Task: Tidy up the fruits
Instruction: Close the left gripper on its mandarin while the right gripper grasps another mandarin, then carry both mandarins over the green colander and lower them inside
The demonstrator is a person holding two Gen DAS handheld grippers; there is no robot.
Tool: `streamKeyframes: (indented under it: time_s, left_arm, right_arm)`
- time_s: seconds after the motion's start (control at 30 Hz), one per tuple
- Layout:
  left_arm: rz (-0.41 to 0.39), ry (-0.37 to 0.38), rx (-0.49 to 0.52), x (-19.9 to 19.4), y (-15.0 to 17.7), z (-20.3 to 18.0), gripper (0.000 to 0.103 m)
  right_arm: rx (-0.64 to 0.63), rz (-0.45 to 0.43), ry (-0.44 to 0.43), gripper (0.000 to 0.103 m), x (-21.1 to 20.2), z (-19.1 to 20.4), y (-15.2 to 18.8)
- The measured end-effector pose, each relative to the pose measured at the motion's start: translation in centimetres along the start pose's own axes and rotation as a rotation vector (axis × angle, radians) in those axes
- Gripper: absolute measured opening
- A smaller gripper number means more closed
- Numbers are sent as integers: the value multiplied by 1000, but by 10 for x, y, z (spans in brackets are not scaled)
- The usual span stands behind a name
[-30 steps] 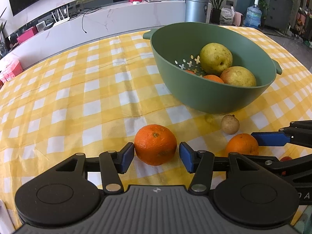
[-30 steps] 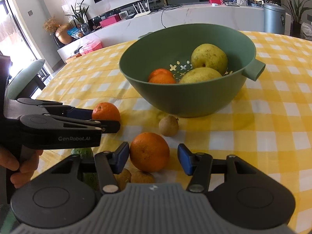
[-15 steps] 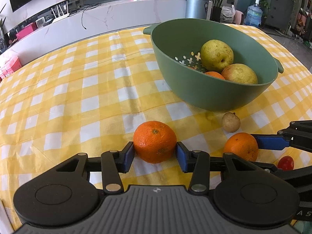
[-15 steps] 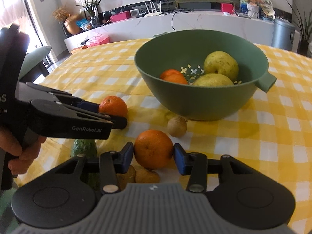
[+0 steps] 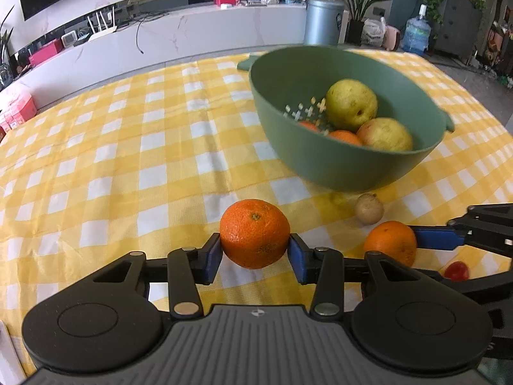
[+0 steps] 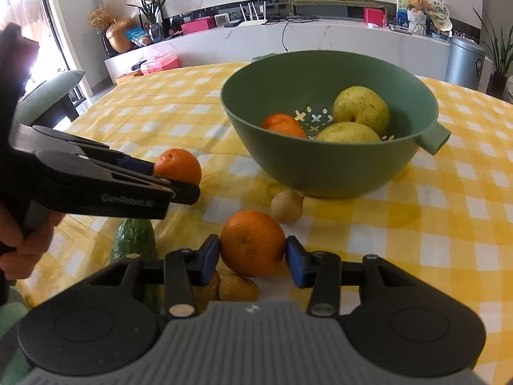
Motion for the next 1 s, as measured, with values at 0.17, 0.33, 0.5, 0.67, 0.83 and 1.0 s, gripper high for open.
streamKeyframes:
  time_s: [0.17, 0.33, 0.5, 0.67, 0.83, 1.0]
  left_arm:
    - [-45, 33, -10, -25, -11, -4, 49]
    - [-103, 72, -48, -49, -27, -8, 49]
    - [-146, 69, -7, -66, -47, -24, 49]
    - [-157, 64, 30, -67, -69, -39, 49]
    - [-149, 66, 41, -57, -86, -48, 49]
    - [-121, 57, 74, -43, -94, -56, 49]
  right_arm:
    - [-38, -43, -2, 42, -15, 2, -8]
    - [-63, -91, -19, 42, -33, 2, -20]
    - [-95, -147, -36, 42, -54, 5, -38]
    - [-182, -175, -12, 42, -67, 3, -59]
    - [-257, -169, 42, 42, -70, -9, -78]
    - [-274, -126, 59, 42, -62, -31, -92]
Point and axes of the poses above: each gripper's, at about its wrist camera, not at the fingertips, and x roughly the way its jaws point, z to its left, y to its underside, the point moved 9 cm from there along x, roughly the way its jaws point, and after that the axes turned 1 degree about z, right-handed, at the moved point
